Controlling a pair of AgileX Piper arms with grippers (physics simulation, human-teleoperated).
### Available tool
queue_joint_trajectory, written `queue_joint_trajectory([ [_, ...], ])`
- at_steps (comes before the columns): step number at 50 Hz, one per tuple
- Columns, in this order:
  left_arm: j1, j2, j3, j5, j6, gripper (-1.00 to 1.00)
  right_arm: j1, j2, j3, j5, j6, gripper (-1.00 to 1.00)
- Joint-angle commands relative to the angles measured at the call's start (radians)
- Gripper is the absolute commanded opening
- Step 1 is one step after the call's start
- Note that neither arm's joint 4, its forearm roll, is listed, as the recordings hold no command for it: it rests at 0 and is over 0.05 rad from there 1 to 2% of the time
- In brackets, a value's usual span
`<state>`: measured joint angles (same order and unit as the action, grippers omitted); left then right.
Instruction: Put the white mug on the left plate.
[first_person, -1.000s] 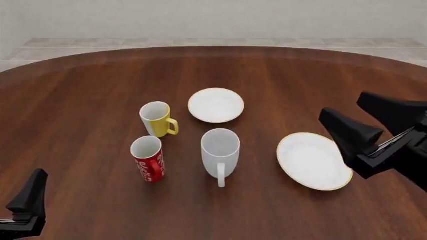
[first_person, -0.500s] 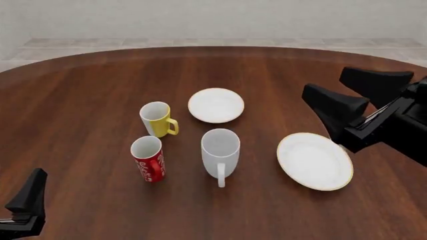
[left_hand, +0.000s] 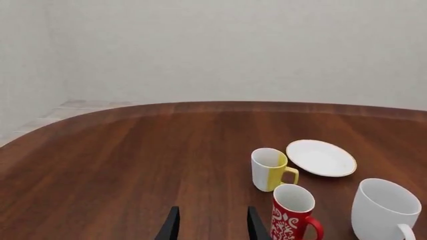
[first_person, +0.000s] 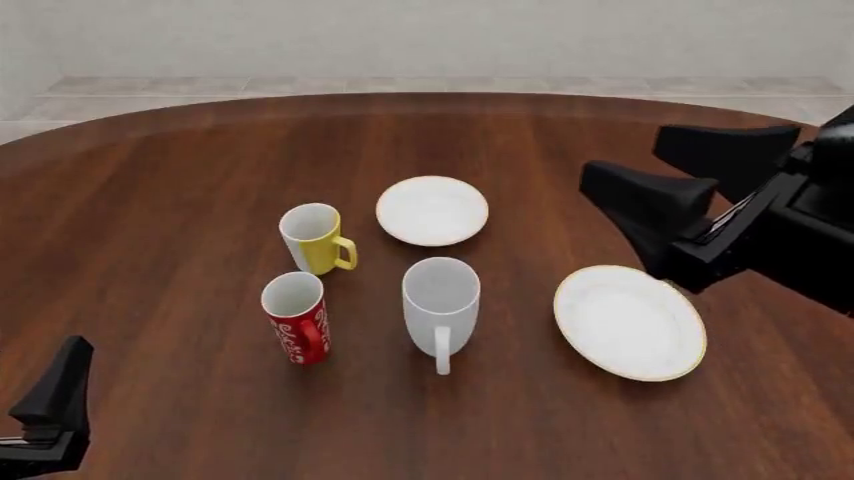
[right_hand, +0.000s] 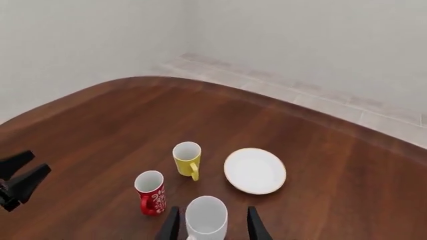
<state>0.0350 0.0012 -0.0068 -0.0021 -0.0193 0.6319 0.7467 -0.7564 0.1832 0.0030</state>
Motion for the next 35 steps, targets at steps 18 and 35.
queue_joint_trajectory([
  [18,0.002,0.004,-0.014,0.004,-0.01,1.0,0.072,0.062,-0.045,0.041,-0.009,1.0],
  [35,0.001,0.0,-0.011,0.002,-0.008,1.0,0.059,0.109,-0.012,0.023,0.034,1.0],
])
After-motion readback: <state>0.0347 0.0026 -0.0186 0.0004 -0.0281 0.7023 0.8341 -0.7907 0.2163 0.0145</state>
